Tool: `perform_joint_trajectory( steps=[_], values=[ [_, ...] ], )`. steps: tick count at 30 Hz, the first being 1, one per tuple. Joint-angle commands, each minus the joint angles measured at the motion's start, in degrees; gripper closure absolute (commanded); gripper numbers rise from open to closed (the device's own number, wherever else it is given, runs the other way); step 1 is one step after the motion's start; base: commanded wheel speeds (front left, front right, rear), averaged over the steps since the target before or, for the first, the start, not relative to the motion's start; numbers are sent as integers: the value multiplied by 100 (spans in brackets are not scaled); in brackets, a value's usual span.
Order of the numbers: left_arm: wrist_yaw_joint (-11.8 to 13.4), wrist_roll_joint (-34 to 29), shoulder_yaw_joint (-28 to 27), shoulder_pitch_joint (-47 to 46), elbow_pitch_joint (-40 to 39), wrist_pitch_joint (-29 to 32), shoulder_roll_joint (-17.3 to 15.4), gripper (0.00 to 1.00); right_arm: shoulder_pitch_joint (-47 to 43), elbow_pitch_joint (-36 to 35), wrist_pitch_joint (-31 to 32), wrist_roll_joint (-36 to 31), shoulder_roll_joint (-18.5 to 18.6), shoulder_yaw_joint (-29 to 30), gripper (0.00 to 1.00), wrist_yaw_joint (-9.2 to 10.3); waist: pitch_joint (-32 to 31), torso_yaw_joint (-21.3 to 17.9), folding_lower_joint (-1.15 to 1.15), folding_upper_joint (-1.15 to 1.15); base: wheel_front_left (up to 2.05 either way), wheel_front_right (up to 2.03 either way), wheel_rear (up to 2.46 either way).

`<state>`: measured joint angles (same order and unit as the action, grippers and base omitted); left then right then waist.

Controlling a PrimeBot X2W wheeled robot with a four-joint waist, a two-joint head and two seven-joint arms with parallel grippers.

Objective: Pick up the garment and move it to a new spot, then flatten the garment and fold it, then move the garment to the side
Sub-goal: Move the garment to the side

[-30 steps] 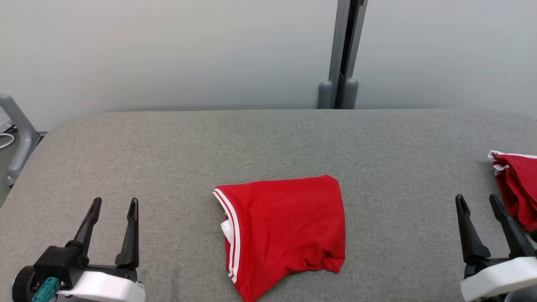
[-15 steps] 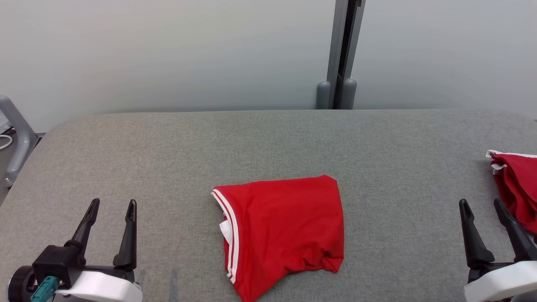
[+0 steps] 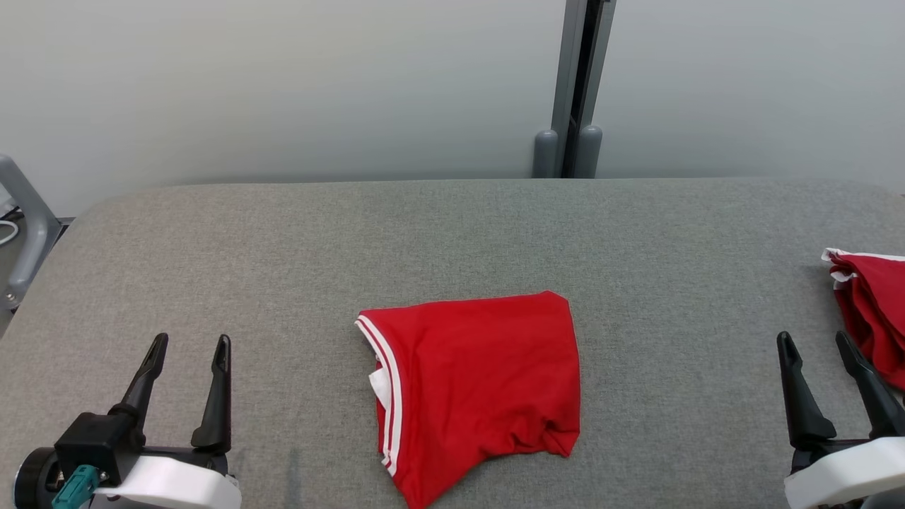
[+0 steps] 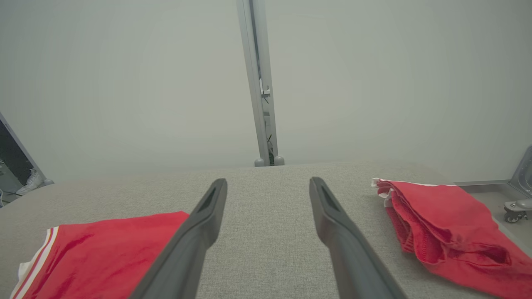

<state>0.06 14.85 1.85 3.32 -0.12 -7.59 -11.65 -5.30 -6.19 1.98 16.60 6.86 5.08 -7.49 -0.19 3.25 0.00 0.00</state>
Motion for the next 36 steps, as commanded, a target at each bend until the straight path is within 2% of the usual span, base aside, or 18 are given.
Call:
perform_joint_trajectory(
  steps=[1,28,36],
  values=[
    [21,43,1,-9,-24,-4,-29,0,6,23,-5,-16,13,20,0,-1,1,-6,0,0,0,0,0],
    [153,92,57,-49,-142,24,-112,0,-13,53,49,-67,-63,57,0,-1,48,-67,0,0,0,0,0],
    [118,102,137,-224,-210,-30,-123,0,130,83,143,-19,0,11,0,-1,256,169,0,0,0,0,0]
  ],
)
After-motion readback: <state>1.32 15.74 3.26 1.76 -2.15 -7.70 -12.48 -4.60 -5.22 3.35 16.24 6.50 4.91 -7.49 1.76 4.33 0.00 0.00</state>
